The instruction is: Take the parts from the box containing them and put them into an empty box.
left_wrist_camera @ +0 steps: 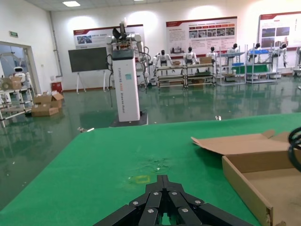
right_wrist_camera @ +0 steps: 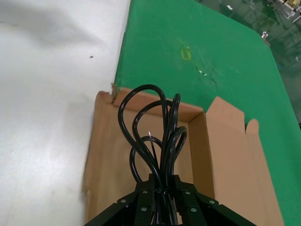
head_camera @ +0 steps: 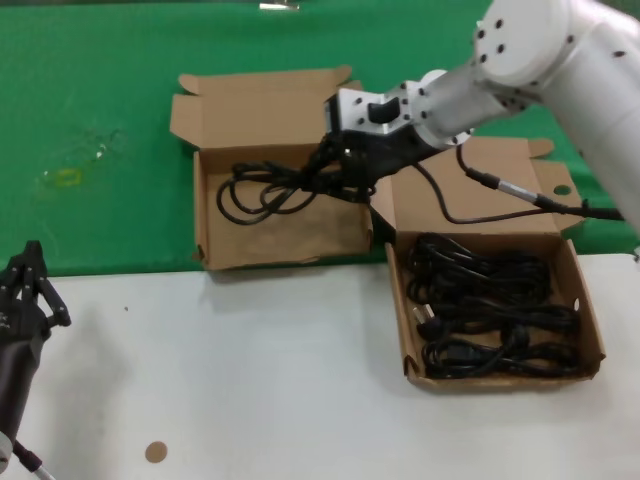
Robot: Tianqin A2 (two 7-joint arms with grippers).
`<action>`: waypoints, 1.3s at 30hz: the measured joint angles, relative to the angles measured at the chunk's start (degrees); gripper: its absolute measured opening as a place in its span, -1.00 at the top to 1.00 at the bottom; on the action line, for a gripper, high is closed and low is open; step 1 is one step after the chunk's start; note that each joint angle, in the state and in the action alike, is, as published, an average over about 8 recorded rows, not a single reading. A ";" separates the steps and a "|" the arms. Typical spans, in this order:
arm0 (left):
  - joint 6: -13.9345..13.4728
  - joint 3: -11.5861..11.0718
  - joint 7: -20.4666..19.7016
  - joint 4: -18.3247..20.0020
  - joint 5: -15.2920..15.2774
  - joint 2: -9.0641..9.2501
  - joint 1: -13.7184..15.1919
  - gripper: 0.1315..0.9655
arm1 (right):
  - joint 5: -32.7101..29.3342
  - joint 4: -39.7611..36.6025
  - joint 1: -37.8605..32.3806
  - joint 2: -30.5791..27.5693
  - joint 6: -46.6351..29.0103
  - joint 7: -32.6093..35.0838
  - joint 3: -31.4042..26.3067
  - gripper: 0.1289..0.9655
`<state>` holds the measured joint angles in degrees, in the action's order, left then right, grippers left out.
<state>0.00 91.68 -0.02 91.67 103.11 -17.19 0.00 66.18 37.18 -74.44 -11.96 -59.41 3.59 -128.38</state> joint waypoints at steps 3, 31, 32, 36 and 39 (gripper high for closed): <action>0.00 0.00 0.00 0.00 0.00 0.00 0.00 0.97 | 0.38 -4.47 -1.28 2.22 1.47 2.05 0.07 0.79; 0.00 0.00 0.00 0.00 0.00 0.00 0.00 0.97 | 5.45 -28.83 -8.05 11.74 11.48 16.89 2.94 0.55; 0.00 0.00 0.00 0.00 0.00 0.00 0.00 0.97 | 5.48 -28.77 -8.03 11.69 11.47 16.91 2.93 0.52; 0.00 0.00 0.00 0.00 0.00 0.00 0.00 0.97 | 5.29 -27.39 -7.65 10.99 11.08 16.23 2.79 0.39; 0.00 0.00 0.00 0.00 0.00 0.00 0.00 0.97 | 4.90 -24.81 -6.99 9.92 10.44 14.69 2.54 0.24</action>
<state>0.00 91.68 -0.02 91.67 103.12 -17.19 0.00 71.08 12.37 -81.42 -2.04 -48.97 18.28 -125.85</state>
